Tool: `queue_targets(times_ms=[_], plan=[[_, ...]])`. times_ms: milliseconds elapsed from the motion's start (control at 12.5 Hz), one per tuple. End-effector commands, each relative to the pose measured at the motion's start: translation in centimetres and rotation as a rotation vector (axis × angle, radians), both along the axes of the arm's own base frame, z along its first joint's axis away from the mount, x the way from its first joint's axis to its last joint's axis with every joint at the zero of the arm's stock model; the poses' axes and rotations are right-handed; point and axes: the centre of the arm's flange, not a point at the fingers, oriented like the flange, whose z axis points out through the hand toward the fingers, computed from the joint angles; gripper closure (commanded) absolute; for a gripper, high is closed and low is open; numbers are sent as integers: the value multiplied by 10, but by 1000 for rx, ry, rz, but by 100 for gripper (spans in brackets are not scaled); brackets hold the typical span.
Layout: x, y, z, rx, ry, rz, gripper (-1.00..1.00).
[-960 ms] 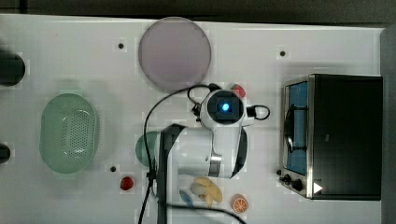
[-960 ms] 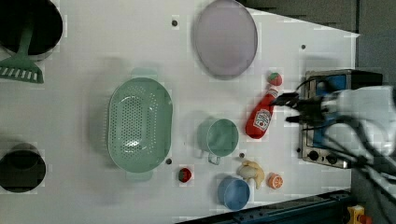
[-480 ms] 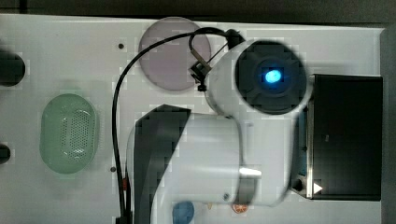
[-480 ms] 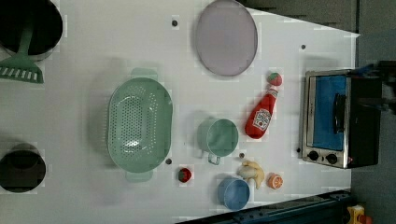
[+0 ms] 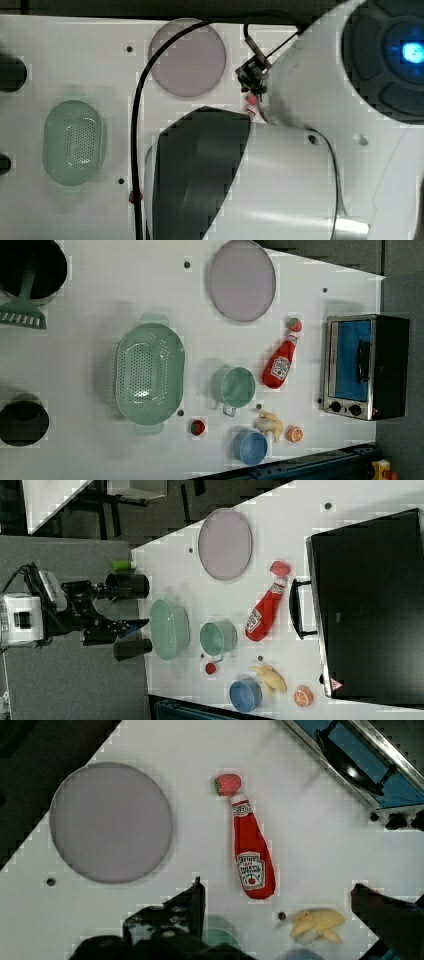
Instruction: Pick Ketchup from oven and place it on table.
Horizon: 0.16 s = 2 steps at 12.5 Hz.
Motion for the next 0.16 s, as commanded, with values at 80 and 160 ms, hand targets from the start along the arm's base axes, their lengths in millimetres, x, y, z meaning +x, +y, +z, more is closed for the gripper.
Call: queue_targets(times_ms=[80, 160], plan=[[-1, 15, 6, -7, 7, -20, -100], [0, 15, 6, -7, 8, -20, -100]])
